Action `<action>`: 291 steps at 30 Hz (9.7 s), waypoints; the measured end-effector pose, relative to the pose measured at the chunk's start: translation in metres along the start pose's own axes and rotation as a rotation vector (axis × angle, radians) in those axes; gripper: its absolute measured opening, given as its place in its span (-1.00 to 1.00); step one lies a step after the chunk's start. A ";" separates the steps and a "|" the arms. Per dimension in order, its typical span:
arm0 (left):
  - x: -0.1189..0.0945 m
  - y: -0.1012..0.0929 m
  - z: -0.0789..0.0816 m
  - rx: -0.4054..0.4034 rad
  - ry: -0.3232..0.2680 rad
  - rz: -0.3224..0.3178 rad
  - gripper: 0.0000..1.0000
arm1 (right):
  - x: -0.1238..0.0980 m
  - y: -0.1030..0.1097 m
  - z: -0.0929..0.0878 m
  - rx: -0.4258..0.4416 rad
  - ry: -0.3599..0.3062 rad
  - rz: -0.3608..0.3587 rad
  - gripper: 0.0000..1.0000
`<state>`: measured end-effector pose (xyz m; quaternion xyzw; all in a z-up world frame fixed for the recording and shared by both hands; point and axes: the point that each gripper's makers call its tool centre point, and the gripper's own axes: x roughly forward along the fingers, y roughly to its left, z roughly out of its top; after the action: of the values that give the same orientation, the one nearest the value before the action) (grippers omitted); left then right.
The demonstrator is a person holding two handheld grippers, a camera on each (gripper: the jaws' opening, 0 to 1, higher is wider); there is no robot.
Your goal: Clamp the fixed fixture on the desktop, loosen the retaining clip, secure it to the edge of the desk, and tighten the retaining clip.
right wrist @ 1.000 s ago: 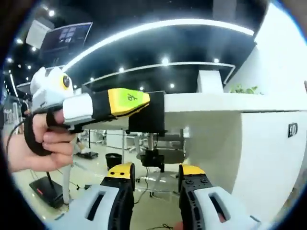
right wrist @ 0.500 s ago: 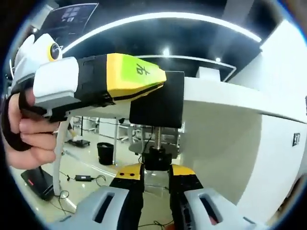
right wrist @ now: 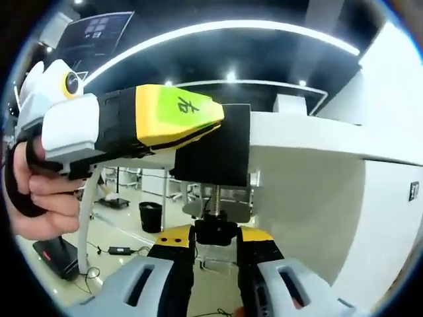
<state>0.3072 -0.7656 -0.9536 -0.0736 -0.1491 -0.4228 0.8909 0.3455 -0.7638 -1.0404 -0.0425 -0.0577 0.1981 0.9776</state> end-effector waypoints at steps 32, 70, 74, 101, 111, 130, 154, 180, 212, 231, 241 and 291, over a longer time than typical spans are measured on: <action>-0.003 0.002 0.002 -0.024 0.003 -0.005 -0.96 | -0.027 0.007 -0.014 0.041 -0.026 0.254 -0.31; -0.003 0.002 0.002 -0.038 -0.002 -0.001 -0.96 | 0.013 0.012 -0.002 -0.118 -0.034 0.545 -0.50; -0.004 0.001 0.002 -0.036 -0.003 -0.002 -0.96 | 0.016 0.011 -0.001 -0.126 -0.035 0.603 -0.50; -0.004 0.001 0.002 -0.041 -0.011 0.002 -0.96 | 0.003 -0.007 0.008 0.125 -0.072 -0.163 -0.28; -0.004 -0.003 0.002 -0.035 -0.008 0.000 -0.96 | 0.016 -0.001 0.000 0.053 -0.057 -0.059 -0.48; -0.003 0.002 0.001 -0.037 -0.011 -0.018 -0.96 | 0.023 0.012 -0.001 0.053 -0.090 0.578 -0.48; -0.003 0.004 0.001 -0.021 0.009 0.003 -0.96 | 0.001 -0.005 0.030 0.062 -0.083 -0.152 -0.17; -0.003 0.002 0.002 -0.068 -0.007 -0.017 -0.96 | 0.019 0.006 -0.002 -0.022 -0.024 0.449 -0.48; -0.002 0.002 0.000 -0.045 0.009 -0.008 -0.96 | -0.015 -0.018 -0.008 0.061 -0.040 -0.082 -0.32; -0.002 0.002 0.001 -0.046 0.001 -0.006 -0.96 | 0.014 -0.004 -0.009 0.091 -0.042 0.073 -0.53; -0.004 -0.001 0.002 -0.044 0.003 -0.008 -0.96 | 0.019 0.002 -0.012 -0.071 -0.028 0.449 -0.62; -0.003 0.003 0.000 -0.038 0.000 -0.010 -0.96 | 0.015 -0.002 0.010 0.056 -0.096 -0.014 -0.48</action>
<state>0.3071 -0.7614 -0.9547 -0.0899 -0.1415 -0.4299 0.8872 0.3584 -0.7593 -1.0294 -0.0053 -0.0993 0.1945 0.9759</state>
